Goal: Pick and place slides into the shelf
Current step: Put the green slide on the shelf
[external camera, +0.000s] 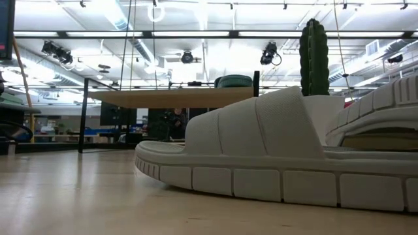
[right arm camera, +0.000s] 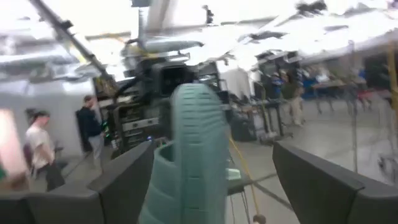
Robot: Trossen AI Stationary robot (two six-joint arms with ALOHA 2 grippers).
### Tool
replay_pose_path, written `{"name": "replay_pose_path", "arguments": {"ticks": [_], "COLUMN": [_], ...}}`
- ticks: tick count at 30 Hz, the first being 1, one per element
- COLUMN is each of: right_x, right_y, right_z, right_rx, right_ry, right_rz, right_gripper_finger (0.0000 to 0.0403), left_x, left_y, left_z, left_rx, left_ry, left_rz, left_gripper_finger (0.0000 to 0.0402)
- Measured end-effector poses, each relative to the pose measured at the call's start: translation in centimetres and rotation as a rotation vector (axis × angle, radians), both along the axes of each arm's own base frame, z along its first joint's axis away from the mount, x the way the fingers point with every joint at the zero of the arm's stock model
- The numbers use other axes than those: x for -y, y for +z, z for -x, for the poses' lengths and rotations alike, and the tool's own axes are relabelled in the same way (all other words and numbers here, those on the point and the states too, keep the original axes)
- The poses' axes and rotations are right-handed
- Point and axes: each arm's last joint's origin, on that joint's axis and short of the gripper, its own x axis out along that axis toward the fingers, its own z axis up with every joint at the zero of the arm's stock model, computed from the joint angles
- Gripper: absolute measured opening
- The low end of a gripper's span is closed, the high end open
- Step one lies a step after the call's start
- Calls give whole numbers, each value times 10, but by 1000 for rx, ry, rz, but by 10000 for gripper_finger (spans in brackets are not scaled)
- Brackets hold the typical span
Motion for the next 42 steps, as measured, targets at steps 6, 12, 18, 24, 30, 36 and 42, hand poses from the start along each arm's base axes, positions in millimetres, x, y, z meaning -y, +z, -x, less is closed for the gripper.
{"name": "replay_pose_path", "arguments": {"ticks": [6, 12, 18, 24, 30, 36, 42], "right_x": [0, 7, 19, 27, 30, 31, 31], "right_y": [-9, -3, -3, -5, -19, -31, -27], "right_z": [-12, -12, -12, -15, -34, -49, -46], "right_rx": [-64, 4, 26, 43, -2, -19, 2], "right_ry": [-10, -19, -24, -9, -5, -5, -6], "right_rz": [113, 110, 65, 29, 7, -2, -7], "right_gripper_finger": [335, 343, 338, 336, 331, 312, 274], "left_x": [0, -2, -4, -6, -6, -6, -6], "left_y": [-1, -5, -9, -12, -11, -11, -12], "left_z": [0, -5, -13, -19, -19, -19, -19], "left_rx": [-8, -38, -61, -75, -58, -64, -68], "left_ry": [4, 12, 10, 10, 10, 10, 9], "left_rz": [4, 10, 14, 8, -2, 3, 9], "left_gripper_finger": [1, 1, 1, 1, 1, 1, 0]}}
